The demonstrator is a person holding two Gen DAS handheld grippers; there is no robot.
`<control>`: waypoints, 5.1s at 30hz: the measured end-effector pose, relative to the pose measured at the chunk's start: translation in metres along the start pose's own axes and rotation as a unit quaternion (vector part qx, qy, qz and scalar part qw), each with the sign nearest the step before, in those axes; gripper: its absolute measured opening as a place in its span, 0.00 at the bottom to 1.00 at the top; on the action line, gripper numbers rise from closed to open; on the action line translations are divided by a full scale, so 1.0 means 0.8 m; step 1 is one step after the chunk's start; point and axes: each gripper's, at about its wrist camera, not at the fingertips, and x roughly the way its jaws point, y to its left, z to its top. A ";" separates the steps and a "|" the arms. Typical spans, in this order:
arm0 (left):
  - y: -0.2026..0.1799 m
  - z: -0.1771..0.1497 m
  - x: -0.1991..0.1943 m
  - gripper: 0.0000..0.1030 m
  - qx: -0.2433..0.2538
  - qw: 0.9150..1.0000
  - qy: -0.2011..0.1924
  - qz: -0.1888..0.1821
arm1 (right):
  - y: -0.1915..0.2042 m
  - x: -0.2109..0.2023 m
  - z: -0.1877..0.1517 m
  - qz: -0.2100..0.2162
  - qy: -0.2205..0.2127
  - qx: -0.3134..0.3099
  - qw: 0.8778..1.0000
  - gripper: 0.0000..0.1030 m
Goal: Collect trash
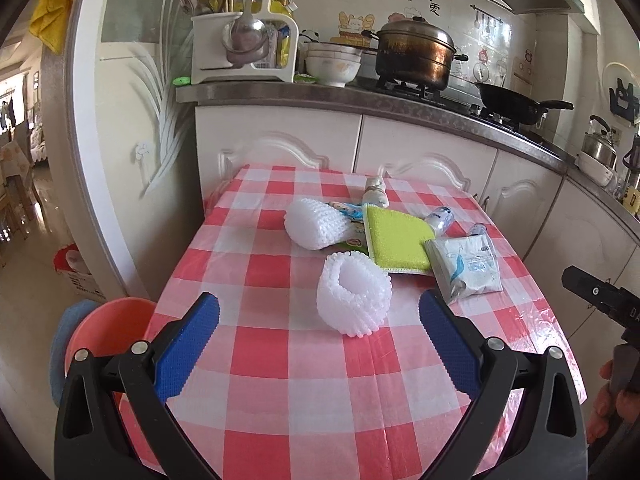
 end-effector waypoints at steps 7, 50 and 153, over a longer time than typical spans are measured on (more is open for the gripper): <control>-0.004 -0.018 0.058 0.95 -0.011 0.998 0.049 -0.038 | -0.033 0.051 -0.010 0.037 0.052 0.042 0.997 0.97; -0.019 -0.018 0.177 0.53 -0.023 0.995 0.096 -0.024 | -0.051 0.182 0.012 0.147 0.196 0.021 0.969 0.96; 0.344 -0.120 0.069 0.34 -0.228 0.964 0.078 0.115 | 0.460 0.285 -0.104 0.271 0.285 -0.270 0.879 0.75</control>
